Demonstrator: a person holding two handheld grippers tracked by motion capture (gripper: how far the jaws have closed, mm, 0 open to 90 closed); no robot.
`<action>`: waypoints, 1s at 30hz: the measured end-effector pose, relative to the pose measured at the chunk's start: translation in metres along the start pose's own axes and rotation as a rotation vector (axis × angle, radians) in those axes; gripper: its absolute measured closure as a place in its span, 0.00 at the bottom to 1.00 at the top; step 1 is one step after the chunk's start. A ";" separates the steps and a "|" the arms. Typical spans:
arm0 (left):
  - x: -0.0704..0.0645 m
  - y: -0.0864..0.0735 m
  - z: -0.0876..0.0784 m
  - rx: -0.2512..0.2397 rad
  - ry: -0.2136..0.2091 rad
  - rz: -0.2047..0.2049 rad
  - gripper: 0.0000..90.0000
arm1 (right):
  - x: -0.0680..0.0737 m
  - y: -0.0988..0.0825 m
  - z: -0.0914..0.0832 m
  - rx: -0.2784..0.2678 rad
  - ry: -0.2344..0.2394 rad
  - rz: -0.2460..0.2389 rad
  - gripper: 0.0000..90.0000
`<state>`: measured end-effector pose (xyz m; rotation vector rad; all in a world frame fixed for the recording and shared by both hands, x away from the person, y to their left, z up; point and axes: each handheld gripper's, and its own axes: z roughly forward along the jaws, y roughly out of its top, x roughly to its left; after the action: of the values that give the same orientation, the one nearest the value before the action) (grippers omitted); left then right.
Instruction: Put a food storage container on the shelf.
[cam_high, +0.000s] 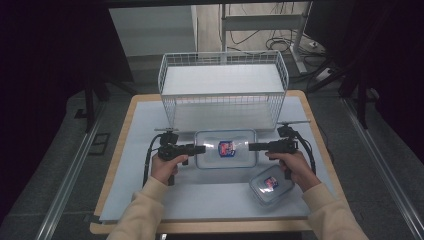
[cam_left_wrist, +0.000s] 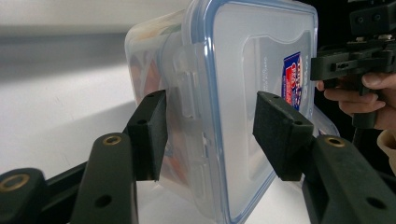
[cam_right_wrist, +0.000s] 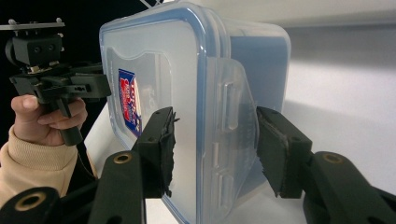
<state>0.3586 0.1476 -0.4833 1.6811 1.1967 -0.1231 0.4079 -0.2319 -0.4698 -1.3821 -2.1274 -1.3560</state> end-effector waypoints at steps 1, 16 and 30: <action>-0.001 0.000 -0.001 -0.003 0.001 0.003 0.52 | 0.001 0.000 -0.001 -0.002 0.001 -0.003 0.54; -0.015 0.013 -0.010 -0.041 0.005 0.059 0.52 | 0.018 0.010 -0.015 -0.047 -0.010 -0.088 0.54; -0.032 0.038 -0.023 -0.075 0.006 0.114 0.52 | 0.036 0.027 -0.033 -0.094 -0.011 -0.133 0.54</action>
<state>0.3611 0.1449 -0.4285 1.6803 1.0942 -0.0031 0.4036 -0.2351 -0.4145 -1.3049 -2.2246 -1.5199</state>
